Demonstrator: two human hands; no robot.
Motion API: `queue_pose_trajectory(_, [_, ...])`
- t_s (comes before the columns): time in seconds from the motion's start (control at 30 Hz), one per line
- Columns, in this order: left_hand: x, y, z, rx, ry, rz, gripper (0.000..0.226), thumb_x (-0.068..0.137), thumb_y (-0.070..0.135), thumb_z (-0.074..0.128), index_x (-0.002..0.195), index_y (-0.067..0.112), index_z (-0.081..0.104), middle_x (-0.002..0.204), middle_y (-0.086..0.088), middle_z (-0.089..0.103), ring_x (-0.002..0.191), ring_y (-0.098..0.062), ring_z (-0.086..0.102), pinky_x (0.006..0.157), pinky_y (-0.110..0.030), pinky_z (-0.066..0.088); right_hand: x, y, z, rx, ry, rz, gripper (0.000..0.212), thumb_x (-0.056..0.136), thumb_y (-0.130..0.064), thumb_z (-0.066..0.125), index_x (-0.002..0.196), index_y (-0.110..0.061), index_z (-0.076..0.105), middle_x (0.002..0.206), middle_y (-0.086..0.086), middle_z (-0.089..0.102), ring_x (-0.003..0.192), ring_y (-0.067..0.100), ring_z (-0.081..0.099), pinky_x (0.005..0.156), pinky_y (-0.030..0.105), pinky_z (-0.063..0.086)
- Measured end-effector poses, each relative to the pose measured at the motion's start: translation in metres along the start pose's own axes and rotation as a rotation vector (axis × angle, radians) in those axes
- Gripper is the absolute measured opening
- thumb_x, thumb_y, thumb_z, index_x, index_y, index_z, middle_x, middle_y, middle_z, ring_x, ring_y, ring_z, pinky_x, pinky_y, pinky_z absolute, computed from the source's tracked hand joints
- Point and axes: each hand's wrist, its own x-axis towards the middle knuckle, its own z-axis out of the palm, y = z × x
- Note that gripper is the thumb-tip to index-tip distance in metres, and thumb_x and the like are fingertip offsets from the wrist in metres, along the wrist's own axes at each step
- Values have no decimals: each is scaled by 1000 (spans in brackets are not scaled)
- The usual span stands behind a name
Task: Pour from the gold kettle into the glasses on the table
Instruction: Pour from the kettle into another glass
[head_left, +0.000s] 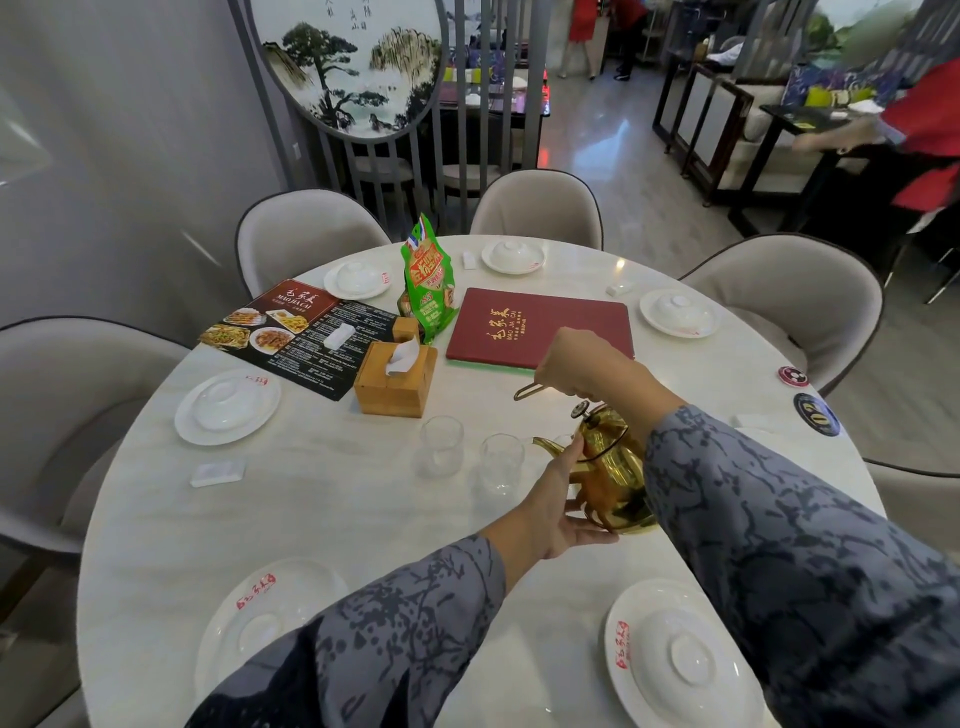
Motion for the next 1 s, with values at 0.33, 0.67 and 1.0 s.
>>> queue_pose_trajectory(0.33, [10,-5,-12,81,37,9,69,81,68,59,134,30,38,148,-13,39,131,-40,45,90,-52,54,9,9,21,50,19,-18,27,89,-9,59,65,-10,47,60,3,42,54,21,37,48,30,29])
queue_pose_trajectory(0.67, [12,-5,-23,165,115,11,61,81,66,60,124,29,38,145,-12,43,130,-40,46,93,-51,52,4,23,36,177,75,14,30,94,-13,57,64,-7,57,55,3,42,49,17,33,47,28,29])
queue_pose_trajectory(1.0, [8,-1,-38,289,197,74,58,81,64,62,120,25,43,137,-10,51,104,-32,53,75,-43,57,-14,32,43,307,207,-73,28,92,-8,55,100,4,79,101,25,76,50,14,38,46,24,33])
